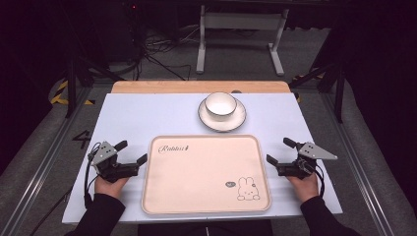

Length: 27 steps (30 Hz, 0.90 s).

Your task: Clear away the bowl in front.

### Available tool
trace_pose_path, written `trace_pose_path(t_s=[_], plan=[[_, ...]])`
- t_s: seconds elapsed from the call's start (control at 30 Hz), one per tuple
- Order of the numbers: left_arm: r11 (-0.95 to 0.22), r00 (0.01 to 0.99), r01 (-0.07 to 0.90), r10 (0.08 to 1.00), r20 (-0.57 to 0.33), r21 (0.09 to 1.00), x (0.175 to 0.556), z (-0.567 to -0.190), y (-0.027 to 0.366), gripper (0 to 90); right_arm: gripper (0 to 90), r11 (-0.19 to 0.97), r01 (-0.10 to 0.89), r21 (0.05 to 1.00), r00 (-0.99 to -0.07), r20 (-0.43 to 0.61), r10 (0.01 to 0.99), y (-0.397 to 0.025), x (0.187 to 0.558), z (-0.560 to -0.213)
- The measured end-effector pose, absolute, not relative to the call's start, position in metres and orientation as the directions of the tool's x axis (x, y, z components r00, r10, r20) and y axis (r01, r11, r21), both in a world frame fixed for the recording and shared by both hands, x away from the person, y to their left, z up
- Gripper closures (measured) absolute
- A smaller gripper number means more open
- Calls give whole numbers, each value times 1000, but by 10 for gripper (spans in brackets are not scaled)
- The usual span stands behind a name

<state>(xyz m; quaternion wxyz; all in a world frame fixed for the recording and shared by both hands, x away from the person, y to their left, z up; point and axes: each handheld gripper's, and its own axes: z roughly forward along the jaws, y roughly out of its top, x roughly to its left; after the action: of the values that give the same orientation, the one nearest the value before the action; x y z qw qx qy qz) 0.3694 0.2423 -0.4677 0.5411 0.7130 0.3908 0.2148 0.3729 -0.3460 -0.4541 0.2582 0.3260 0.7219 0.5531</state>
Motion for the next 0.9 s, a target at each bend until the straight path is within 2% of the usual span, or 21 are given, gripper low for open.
trace_pose_path(t_s=[0.47, 0.9], plan=[[-125, 594, 351, 796, -118, 928, 369, -465, 238, 33, 24, 181, 181, 967, -658, -18, 753, -345, 373, -454], [-80, 602, 279, 791, -110, 957, 360, -438, 239, 30, 24, 176, 185, 967, -656, -12, 754, -346, 373, -454]])
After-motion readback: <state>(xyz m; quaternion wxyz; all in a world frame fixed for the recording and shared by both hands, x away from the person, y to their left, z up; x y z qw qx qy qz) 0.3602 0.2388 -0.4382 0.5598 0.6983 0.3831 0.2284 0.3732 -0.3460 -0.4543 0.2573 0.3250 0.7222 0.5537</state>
